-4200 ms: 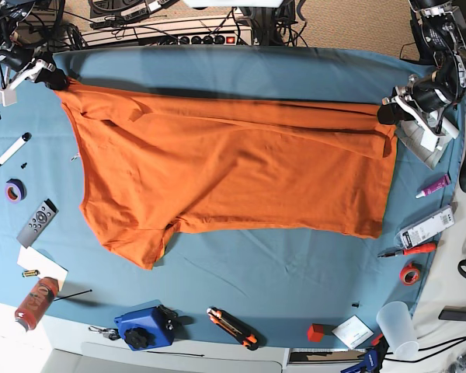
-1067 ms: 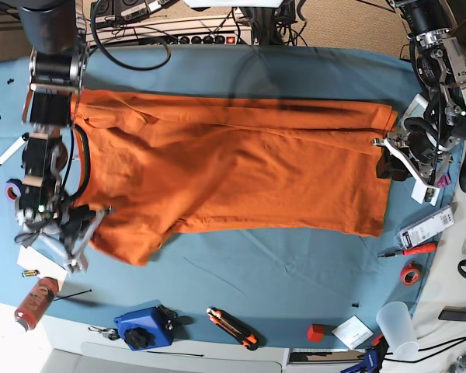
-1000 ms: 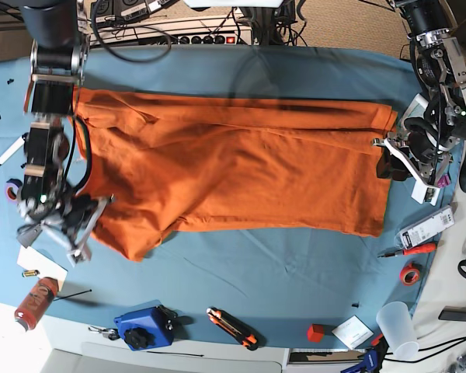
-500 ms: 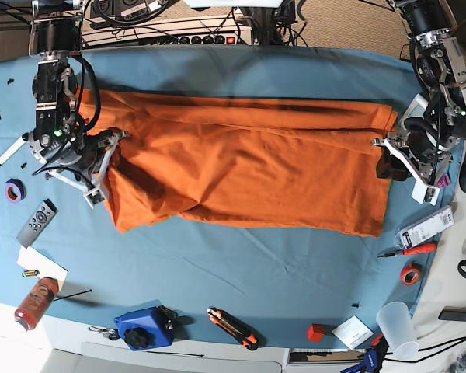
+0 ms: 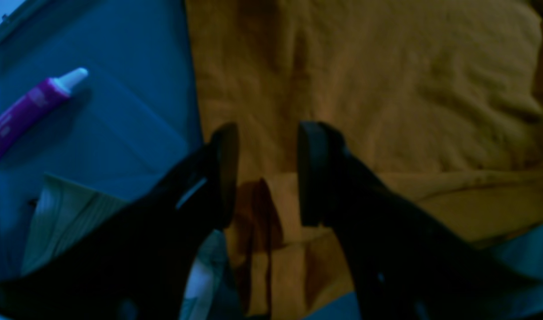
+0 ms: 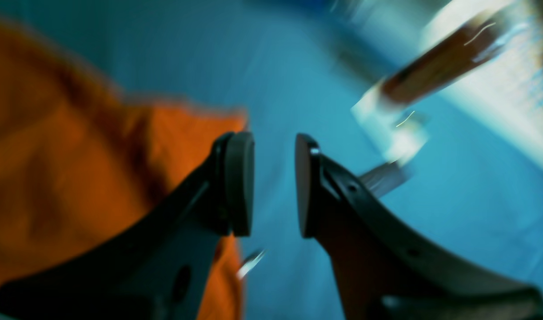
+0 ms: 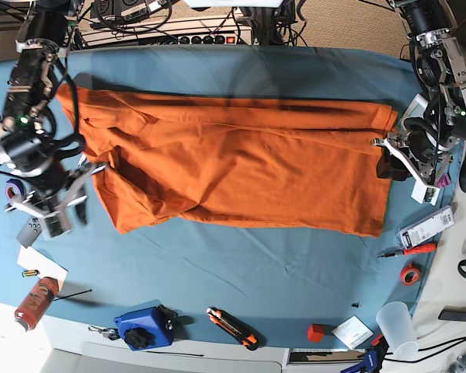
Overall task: Layout the t-shirt on the table in an organized manner, then fold the t-shirt properly
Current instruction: 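Move the right gripper to the hem corner and grasp it, then grasp the hem corner near the left gripper with the left gripper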
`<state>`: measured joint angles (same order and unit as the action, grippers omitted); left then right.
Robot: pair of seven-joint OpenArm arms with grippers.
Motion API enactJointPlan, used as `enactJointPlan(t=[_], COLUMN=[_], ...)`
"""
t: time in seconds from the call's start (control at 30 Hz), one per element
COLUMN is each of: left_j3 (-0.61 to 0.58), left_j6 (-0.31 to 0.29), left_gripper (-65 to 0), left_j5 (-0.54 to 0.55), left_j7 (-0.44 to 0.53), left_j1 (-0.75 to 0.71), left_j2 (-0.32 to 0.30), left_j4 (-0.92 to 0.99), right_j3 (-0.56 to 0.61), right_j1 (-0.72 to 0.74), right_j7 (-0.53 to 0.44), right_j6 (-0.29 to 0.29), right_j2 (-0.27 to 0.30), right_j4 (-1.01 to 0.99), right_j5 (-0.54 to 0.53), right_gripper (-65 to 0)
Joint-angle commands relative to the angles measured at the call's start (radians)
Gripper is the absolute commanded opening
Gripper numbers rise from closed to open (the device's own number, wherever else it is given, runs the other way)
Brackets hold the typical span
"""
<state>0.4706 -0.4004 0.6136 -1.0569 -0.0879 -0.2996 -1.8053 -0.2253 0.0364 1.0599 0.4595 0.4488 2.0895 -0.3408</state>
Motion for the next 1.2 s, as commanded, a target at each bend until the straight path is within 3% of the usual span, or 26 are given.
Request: enactJointPlan(t=[0.0,0.17,0.27,0.37,0.5,0.63,0.93,1.03,1.17], left_j3=[0.004,0.003,0.003,0.003,0.003,0.003,0.003,-0.008,-0.058], left_j6=[-0.003,-0.004,-0.004,-0.004,-0.004,-0.004,-0.009,-0.019,-0.019], left_gripper=[-41.8,-41.8,-41.8,-41.8,-41.8,-41.8,-41.8,-41.8,-41.8], left_j5=[0.014,0.015,0.014,0.015,0.014,0.017,0.011,-0.068,-0.171], left_j7=[0.019,0.019,0.022,0.035,0.042,0.048,0.092,0.175,0.201], left_j1=[0.013,0.013,0.013,0.013,0.013,0.013,0.014,0.026,0.113], left_j2=[-0.013,-0.013,-0.013,-0.013,-0.013,-0.008,-0.005,-0.006,-0.015], left_j4=[-0.016,-0.016,-0.016,-0.016,-0.016,-0.016,-0.011,0.010,0.087], right_j3=[-0.020,-0.016,-0.016,-0.016,-0.016,-0.016,-0.016,-0.016,-0.016], right_j1=[0.020,0.090,0.169,0.269,0.398,0.484,0.492,0.492,0.493], right_j7=[-0.015,-0.026,-0.048,-0.010,-0.005,-0.002,0.005,0.009,0.008], right_j6=[-0.017,-0.007,-0.003,-0.002,0.093,0.193,0.198,0.197,0.198], right_j2=[0.016,0.014,0.010,0.007,-0.007,-0.057,-0.136,-0.139,-0.139], right_j4=[-0.005,-0.249,-0.452,-0.657,-0.942,-1.147,-1.196,-1.196,-1.196], right_j5=[0.016,-0.007,-0.051,-0.127,-0.206,-0.245,-0.204,-0.201,-0.201], right_gripper=[-48.4,-38.1,-37.3,-37.3,-37.3,-37.3,-37.3,-37.3,-37.3])
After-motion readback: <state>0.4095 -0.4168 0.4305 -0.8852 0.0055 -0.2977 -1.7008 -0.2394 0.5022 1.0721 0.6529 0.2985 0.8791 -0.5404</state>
